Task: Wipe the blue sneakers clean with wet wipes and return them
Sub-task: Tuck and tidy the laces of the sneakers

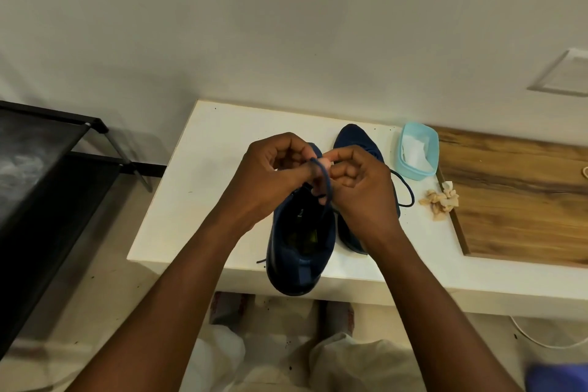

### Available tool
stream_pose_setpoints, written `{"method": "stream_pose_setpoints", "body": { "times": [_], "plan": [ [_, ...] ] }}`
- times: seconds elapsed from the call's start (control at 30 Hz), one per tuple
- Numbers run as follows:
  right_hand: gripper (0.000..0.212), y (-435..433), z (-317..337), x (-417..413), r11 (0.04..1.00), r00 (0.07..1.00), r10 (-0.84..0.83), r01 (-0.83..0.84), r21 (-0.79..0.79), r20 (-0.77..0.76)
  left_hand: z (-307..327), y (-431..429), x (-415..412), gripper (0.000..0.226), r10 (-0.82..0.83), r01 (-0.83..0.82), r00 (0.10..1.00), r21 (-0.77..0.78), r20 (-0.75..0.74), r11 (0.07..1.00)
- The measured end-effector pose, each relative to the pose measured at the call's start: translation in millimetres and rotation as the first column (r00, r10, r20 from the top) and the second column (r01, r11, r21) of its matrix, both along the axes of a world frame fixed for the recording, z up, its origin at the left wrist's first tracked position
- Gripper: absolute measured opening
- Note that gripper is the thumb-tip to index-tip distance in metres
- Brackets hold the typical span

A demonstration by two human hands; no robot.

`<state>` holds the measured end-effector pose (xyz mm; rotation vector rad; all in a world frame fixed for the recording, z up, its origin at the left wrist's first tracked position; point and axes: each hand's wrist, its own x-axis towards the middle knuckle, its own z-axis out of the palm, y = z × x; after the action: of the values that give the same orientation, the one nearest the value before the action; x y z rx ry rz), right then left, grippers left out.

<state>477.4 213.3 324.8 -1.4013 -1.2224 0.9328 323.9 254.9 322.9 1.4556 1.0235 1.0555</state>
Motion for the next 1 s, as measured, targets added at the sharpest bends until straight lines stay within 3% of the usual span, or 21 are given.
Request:
{"method": "stream_pose_setpoints", "body": {
  "times": [0.13,0.37,0.57,0.67,0.8,1.0],
  "plan": [
    [0.023,0,2,-2,0.997,0.998,0.056,-0.054,0.06,-0.035,-3,5,-4,0.01,0.077,-0.073,0.996,-0.073,0.05,0.995],
    [0.033,4,-10,2,0.996,0.982,-0.043,0.027,0.084,0.185,0,3,-5,0.013,-0.015,0.017,0.999,-0.028,0.045,0.999],
    [0.035,6,-12,4,0.984,0.966,0.123,-0.148,0.099,0.227,3,-1,-6,0.021,-0.148,0.147,0.989,0.027,0.024,0.989],
    [0.024,4,-13,3,0.989,0.966,0.024,-0.06,0.133,0.256,3,0,-8,0.02,-0.123,0.123,0.992,0.045,-0.005,0.991],
    [0.01,4,-9,6,0.987,0.983,-0.1,0.079,0.138,0.153,1,5,-13,0.011,-0.044,0.043,0.999,0.032,0.028,0.999],
    [0.023,1,6,14,0.993,0.986,-0.105,0.098,0.065,0.131,-1,6,-12,0.011,0.027,-0.027,0.999,0.001,0.026,1.0]
  ]
}}
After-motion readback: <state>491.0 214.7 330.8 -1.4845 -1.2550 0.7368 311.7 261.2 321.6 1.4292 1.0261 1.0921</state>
